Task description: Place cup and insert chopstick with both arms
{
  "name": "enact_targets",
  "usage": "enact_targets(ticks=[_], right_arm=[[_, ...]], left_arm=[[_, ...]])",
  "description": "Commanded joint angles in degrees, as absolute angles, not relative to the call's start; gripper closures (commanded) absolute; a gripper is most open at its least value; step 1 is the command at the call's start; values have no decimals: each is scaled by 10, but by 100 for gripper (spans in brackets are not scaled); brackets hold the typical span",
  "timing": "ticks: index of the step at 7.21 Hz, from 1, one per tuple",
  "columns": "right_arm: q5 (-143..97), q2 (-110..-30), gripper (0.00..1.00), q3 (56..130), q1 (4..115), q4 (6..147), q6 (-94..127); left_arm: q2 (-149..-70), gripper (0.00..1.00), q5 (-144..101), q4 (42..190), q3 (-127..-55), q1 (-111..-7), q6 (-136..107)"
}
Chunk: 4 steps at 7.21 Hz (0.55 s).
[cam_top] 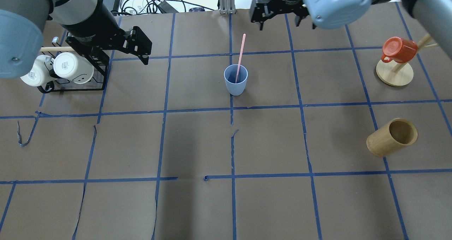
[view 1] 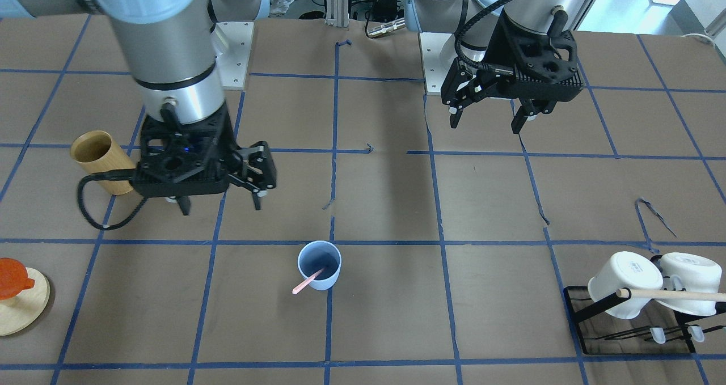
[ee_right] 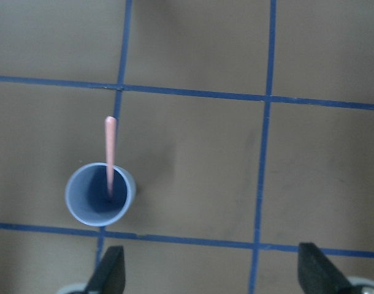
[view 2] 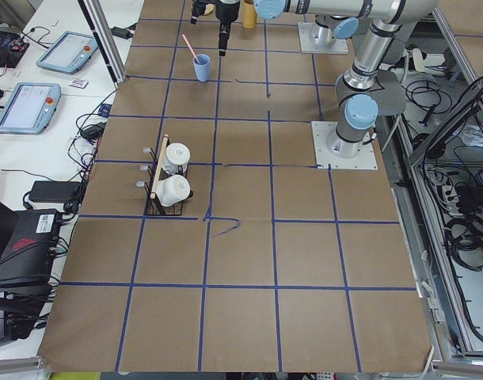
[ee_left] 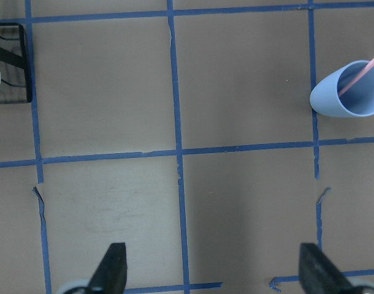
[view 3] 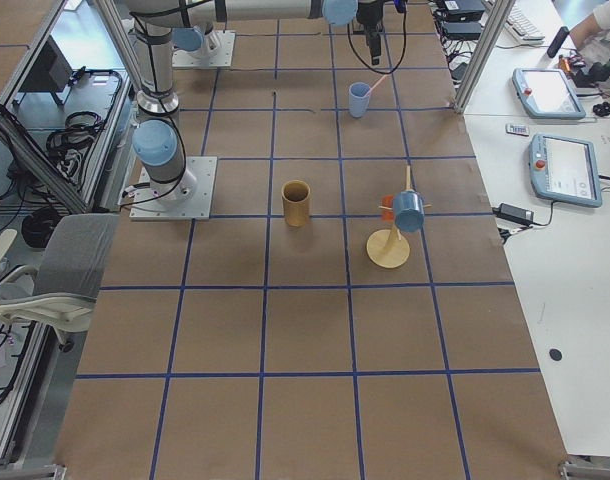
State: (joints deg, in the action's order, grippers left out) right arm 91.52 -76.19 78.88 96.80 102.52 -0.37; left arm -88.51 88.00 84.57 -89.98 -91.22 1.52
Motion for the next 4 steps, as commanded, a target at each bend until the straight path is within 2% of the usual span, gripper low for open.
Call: enact_targets(ticks=[1,3,4], right_arm=[[963,-803,0,861,891,972,-102],[1006,-844,0,951,861,1019,-105],[992,-845,2,961,847,1024,-129]], left_arm=[[-877,0,883,850,-901,-911,16],[-875,0,882,848,-903,-911,15],[-875,0,882,848,-904,-911,15]])
